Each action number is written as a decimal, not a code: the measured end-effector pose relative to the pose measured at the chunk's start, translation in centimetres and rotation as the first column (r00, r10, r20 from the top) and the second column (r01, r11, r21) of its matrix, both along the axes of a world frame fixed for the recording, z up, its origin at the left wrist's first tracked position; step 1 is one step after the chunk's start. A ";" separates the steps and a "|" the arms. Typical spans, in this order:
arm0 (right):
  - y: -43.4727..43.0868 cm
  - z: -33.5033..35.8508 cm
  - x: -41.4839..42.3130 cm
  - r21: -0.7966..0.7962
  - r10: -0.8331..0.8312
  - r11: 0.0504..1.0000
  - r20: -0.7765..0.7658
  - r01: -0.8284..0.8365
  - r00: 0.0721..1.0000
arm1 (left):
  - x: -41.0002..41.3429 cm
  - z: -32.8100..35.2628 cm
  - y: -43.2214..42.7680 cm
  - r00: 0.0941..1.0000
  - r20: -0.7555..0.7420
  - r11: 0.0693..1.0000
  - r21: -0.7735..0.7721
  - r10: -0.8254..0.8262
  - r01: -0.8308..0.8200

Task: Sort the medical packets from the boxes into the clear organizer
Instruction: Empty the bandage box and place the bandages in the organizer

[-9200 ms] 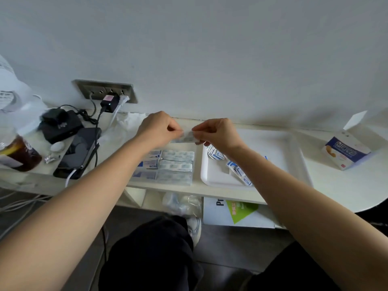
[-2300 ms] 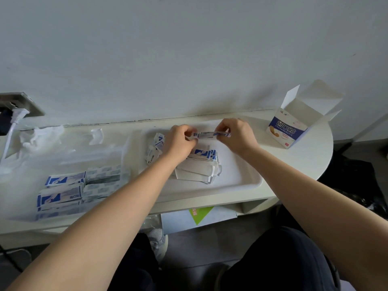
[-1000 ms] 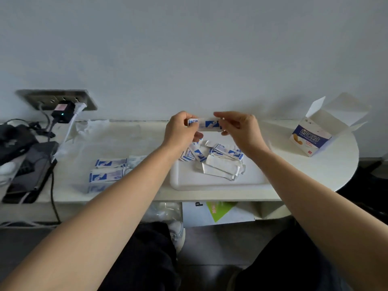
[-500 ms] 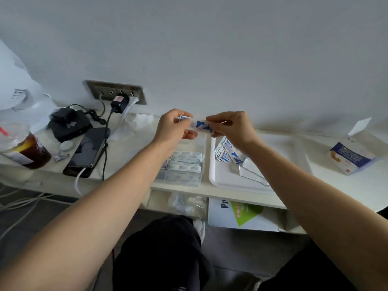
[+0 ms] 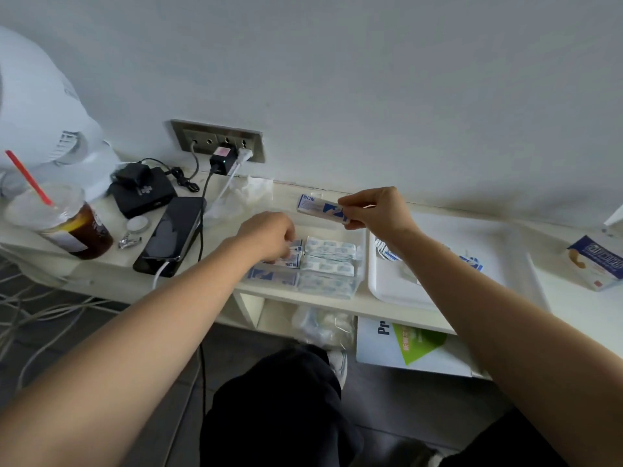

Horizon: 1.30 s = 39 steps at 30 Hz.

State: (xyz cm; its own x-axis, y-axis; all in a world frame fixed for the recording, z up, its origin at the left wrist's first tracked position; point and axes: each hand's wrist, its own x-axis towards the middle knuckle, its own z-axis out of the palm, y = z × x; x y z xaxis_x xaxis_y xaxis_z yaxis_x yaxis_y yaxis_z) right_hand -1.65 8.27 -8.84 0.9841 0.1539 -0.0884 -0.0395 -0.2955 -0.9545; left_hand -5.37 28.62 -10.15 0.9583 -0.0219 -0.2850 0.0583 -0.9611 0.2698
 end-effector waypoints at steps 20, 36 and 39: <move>4.2 -0.9 -0.3 -0.199 0.085 0.974 -0.103 -0.105 0.991 | -0.8 1.7 2.2 0.926 0.378 0.998 -0.057 0.023 -0.002; 7.1 -3.0 -1.0 -0.171 0.074 0.981 -0.100 -0.091 0.992 | 1.1 0.2 0.7 0.924 0.181 0.874 0.425 -0.336 0.235; 6.8 -2.9 -0.9 -0.336 0.149 0.929 -0.034 -0.152 0.988 | 1.4 0.0 0.6 0.918 0.162 0.842 0.480 -0.363 0.248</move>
State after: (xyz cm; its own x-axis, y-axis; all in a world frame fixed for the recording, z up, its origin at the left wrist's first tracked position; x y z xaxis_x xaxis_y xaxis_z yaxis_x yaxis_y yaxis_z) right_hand -2.58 15.03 -11.74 0.9509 0.2598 -0.1683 0.0235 -0.6027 -0.7976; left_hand -3.99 29.23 -10.15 0.9624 -0.2521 -0.1014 -0.2688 -0.9380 -0.2187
